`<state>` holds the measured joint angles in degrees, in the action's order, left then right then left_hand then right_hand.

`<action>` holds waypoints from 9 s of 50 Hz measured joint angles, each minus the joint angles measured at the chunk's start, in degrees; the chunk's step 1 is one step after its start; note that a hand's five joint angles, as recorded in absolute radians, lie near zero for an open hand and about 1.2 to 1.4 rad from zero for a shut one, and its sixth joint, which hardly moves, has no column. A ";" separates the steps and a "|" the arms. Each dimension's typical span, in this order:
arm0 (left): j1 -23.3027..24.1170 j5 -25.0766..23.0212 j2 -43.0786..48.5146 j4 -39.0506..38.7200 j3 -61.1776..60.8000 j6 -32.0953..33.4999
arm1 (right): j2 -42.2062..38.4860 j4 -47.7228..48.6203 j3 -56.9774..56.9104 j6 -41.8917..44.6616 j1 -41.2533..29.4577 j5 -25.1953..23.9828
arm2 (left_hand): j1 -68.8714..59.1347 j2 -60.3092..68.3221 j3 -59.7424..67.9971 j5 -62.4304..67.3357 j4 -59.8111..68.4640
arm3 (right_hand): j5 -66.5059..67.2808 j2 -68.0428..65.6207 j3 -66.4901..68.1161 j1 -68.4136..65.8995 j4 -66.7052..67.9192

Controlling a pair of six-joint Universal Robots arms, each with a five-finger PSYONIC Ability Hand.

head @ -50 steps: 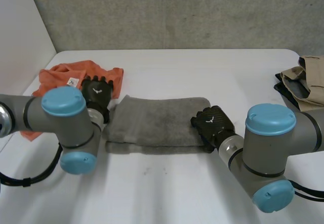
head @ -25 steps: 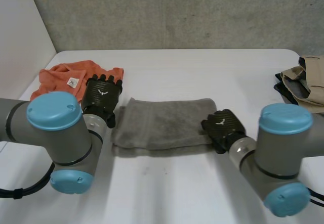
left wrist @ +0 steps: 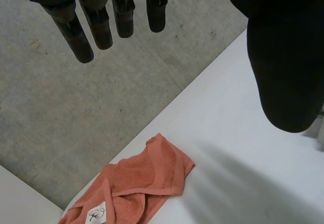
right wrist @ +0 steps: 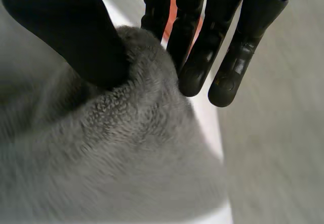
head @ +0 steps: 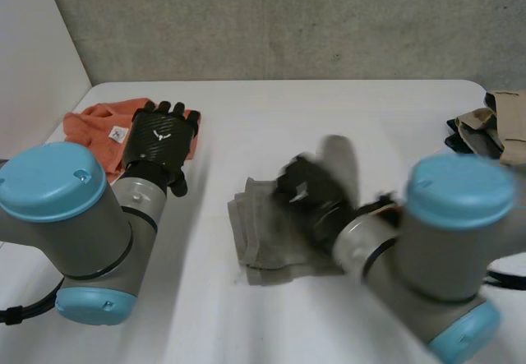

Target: Fold the laundry.

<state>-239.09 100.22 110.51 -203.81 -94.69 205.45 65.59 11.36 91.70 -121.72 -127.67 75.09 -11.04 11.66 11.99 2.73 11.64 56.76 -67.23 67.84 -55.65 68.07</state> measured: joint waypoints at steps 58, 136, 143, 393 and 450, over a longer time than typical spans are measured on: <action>11.74 0.91 17.38 21.77 16.91 -14.18 | -14.01 -18.69 -16.61 -41.34 11.55 -1.19 | -0.20 0.00 0.00 0.00 0.13 | -53.04 54.69 -55.65 44.29 -54.76; 3.38 -34.12 -6.88 31.28 16.55 -14.82 | -11.54 19.00 4.94 -28.14 2.38 3.80 | 0.00 0.00 0.00 0.00 0.00 | -51.39 52.34 -52.77 43.07 -53.19; 3.26 -34.13 -6.89 31.28 16.50 -14.82 | -13.22 18.72 2.57 -28.15 2.30 3.49 | 0.00 0.00 0.00 0.00 0.00 | -49.73 46.27 -45.68 36.05 -46.05; -35.79 -35.27 36.54 17.42 42.24 9.76 | 9.30 8.28 13.05 -31.73 25.30 -8.65 | -0.21 0.25 -0.03 0.10 0.11 | -53.30 54.46 -55.53 44.01 -54.63; 9.95 -27.52 7.03 4.00 5.14 -21.44 | 7.45 9.30 10.77 -31.97 29.46 -3.24 | -3.99 7.37 7.57 6.57 7.91 | -53.30 54.46 -55.53 44.01 -54.63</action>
<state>-229.15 72.70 117.54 -199.81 -89.54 184.01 73.04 20.66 102.47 -153.68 -98.21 71.84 -15.02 19.03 19.56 9.30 19.56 3.47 -12.77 12.31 -11.64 13.44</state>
